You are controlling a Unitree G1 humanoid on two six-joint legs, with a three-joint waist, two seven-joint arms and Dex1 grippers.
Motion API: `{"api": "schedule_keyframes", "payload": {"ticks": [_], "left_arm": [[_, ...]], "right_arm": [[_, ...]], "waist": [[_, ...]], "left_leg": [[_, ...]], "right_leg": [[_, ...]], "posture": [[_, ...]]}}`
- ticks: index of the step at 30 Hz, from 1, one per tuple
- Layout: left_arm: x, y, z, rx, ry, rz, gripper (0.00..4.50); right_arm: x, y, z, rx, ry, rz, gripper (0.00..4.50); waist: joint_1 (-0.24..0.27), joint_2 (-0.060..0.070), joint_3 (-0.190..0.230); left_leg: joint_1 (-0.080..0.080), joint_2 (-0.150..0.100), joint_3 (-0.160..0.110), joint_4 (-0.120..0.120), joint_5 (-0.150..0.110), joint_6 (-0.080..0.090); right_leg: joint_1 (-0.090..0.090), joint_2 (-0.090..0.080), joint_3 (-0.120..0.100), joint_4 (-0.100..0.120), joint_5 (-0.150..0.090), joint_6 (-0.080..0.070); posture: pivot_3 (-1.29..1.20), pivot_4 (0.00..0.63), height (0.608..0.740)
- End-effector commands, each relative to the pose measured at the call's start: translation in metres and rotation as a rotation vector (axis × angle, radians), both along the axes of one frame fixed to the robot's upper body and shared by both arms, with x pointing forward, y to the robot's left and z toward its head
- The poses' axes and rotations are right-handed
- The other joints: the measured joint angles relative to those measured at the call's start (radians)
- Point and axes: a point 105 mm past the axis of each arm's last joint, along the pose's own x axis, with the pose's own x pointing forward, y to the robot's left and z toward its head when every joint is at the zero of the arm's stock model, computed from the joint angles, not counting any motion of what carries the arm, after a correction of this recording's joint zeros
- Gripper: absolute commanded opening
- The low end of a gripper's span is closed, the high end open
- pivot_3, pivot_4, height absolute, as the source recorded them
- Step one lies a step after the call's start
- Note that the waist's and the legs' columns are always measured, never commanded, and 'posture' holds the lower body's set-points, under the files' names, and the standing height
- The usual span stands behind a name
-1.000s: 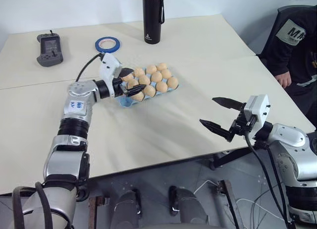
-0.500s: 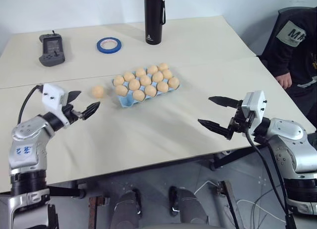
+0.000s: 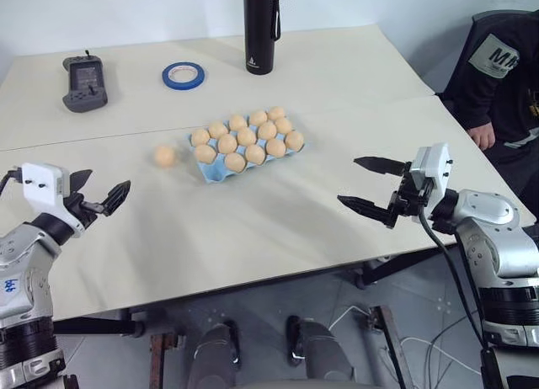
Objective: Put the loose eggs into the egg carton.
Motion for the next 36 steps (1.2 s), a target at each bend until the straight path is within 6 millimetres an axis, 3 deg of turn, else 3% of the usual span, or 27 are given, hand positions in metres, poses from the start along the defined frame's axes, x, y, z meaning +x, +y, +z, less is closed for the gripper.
{"api": "schedule_keyframes", "payload": {"ticks": [1,4,10,16,23,26,32,36], "left_arm": [[0.027,-0.016,0.009,0.002,-0.034,-0.056,4.48],[0.056,-0.024,0.015,-0.016,-0.055,-0.063,4.48],[0.089,-0.033,0.011,-0.035,-0.025,-0.073,4.48],[0.106,-0.040,-0.007,-0.001,0.082,-0.040,4.48],[0.109,-0.042,-0.023,0.012,0.170,-0.018,4.48],[0.109,-0.043,-0.023,-0.013,0.171,-0.023,3.86],[0.110,-0.044,-0.019,-0.006,0.157,-0.034,1.90],[0.111,-0.053,0.000,0.027,0.097,-0.098,1.49]], "right_arm": [[-0.002,0.003,0.010,-0.001,-0.052,0.014,4.50],[-0.004,0.001,0.011,0.002,-0.061,-0.002,4.50],[-0.011,-0.004,0.009,0.005,-0.062,-0.039,4.50],[-0.016,-0.007,0.006,0.006,-0.058,-0.067,4.50],[-0.018,-0.009,0.005,0.007,-0.057,-0.088,4.50],[-0.018,-0.009,0.004,0.008,-0.055,-0.089,4.50],[-0.017,-0.009,0.005,0.007,-0.054,-0.088,4.50],[-0.017,-0.009,0.005,0.006,-0.057,-0.090,4.50]], "waist": [[-0.001,0.000,0.000],[-0.001,0.000,0.000],[-0.006,-0.001,0.000],[-0.004,-0.001,0.000],[-0.004,-0.001,-0.001],[-0.003,-0.001,-0.001],[-0.004,-0.001,-0.001],[-0.003,-0.001,-0.001]], "left_leg": [[0.000,0.000,0.000,0.000,0.000,0.000],[0.000,-0.003,0.001,0.000,0.000,0.000],[0.000,-0.004,0.001,0.000,0.000,-0.001],[0.000,-0.003,0.001,0.002,0.000,-0.002],[0.000,-0.003,0.001,0.005,-0.001,-0.001],[0.000,-0.003,0.001,0.005,-0.001,-0.001],[0.000,-0.003,0.001,0.005,-0.001,-0.001],[0.000,-0.003,0.001,0.006,-0.001,-0.001]], "right_leg": [[0.000,0.000,0.000,0.000,0.001,0.001],[0.000,0.001,0.000,0.000,0.003,0.005],[-0.001,0.004,-0.001,0.003,0.005,0.010],[-0.002,0.008,-0.001,0.005,0.005,0.009],[-0.001,0.007,-0.001,0.005,0.006,0.010],[-0.001,0.007,-0.002,0.005,0.006,0.010],[-0.001,0.007,-0.002,0.006,0.006,0.010],[-0.001,0.007,-0.002,0.007,0.005,0.010]], "posture": [[0.00,0.150,0.740],[0.00,0.150,0.740],[0.00,0.150,0.740],[0.00,0.150,0.740],[0.00,0.150,0.740],[0.00,0.150,0.740],[0.00,0.150,0.740],[0.00,0.150,0.740]]}}
